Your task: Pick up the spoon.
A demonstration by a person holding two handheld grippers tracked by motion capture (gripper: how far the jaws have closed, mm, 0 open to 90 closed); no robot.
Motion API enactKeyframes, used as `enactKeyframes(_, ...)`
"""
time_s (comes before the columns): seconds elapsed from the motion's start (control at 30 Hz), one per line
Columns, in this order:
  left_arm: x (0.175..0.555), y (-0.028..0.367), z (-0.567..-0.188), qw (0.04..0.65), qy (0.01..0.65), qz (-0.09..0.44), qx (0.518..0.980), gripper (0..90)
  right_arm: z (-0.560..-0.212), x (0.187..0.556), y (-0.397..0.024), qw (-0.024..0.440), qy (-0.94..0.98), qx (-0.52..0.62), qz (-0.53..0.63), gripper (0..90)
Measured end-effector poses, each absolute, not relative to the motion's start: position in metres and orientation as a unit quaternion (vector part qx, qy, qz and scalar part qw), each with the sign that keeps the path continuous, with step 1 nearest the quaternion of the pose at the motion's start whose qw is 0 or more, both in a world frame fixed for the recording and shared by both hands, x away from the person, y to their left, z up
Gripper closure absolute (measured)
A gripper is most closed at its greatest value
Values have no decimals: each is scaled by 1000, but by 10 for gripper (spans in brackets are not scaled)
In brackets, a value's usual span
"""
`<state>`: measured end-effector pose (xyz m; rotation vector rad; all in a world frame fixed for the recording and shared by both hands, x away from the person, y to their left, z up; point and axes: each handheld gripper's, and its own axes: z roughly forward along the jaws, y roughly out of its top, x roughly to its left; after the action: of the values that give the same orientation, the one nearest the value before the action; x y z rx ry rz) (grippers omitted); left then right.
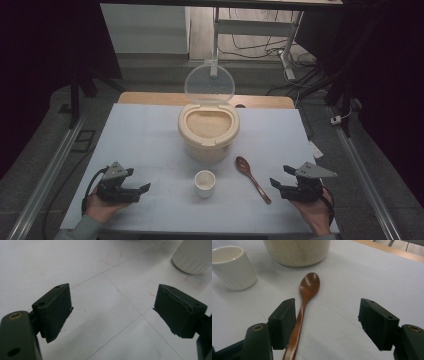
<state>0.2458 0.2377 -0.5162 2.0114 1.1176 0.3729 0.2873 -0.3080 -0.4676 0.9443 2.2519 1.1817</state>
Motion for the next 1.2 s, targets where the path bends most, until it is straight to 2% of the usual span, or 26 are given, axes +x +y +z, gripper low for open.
enactKeyframes(0.7, 247, 237, -518, 393, 439, 143, 795, 140, -438, 290, -262, 175, 845, 347, 367, 329)
enactKeyframes(0.83, 248, 236, -518, 396, 438, 137, 795, 139, -433, 299, -247, 142, 862, 355, 332, 332)
enactKeyframes(1.0, 249, 235, -518, 397, 435, 136, 797, 138, -439, 310, -233, 119, 876, 373, 282, 343)
enactKeyframes(1.2, 249, 235, -519, 394, 433, 135, 799, 136, -459, 314, -236, 95, 881, 396, 239, 352)
